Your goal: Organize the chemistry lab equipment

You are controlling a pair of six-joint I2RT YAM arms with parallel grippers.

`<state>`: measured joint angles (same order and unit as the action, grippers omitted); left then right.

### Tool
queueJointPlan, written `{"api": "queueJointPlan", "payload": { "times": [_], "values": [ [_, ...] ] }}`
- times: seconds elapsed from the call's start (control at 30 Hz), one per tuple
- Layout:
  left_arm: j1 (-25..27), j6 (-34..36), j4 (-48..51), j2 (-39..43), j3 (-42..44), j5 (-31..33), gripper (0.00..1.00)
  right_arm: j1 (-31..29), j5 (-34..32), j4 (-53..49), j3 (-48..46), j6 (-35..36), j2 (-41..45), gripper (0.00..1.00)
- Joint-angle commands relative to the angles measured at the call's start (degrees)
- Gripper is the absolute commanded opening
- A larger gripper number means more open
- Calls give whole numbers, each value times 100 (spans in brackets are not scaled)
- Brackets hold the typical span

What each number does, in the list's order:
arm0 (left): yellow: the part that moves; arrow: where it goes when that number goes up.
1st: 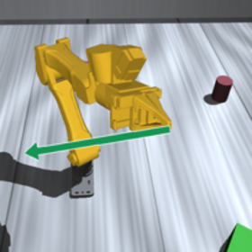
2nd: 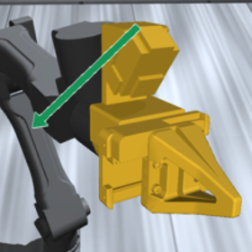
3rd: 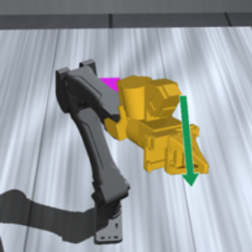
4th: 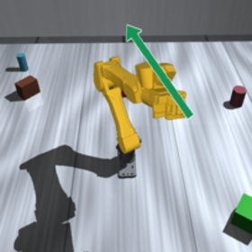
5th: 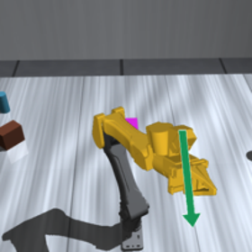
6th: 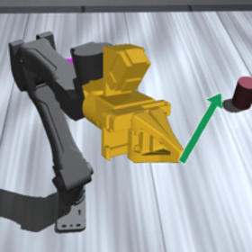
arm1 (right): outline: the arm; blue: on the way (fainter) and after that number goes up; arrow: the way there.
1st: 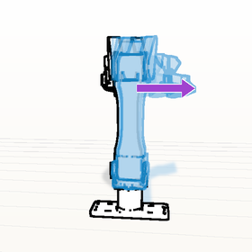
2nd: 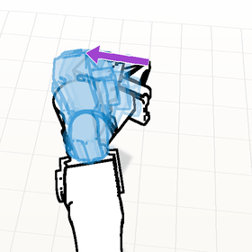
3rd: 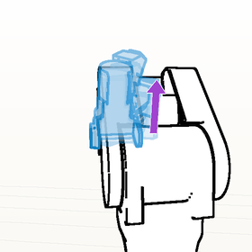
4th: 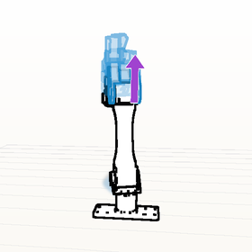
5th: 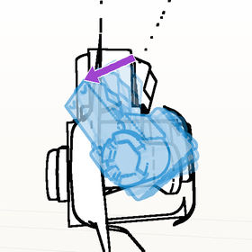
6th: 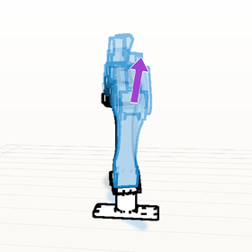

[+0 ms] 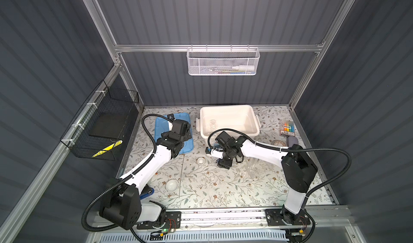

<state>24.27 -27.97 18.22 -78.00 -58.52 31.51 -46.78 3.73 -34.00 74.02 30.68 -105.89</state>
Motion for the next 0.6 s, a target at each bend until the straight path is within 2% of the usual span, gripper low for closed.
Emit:
{"api": "queueJointPlan", "payload": {
  "times": [0.0, 0.37, 0.57],
  "values": [
    [-45, -49, 37, 157, 108, 18, 100, -24, -293, -124, 267, 19, -189, 71],
    [-54, -49, 43, 169, 143, -3, 100, 2, -105, -149, 420, -161, -542, 69],
    [-54, -54, 57, 196, 157, -13, 100, 28, 4, -160, 392, -259, -569, 62]
  ]
}}
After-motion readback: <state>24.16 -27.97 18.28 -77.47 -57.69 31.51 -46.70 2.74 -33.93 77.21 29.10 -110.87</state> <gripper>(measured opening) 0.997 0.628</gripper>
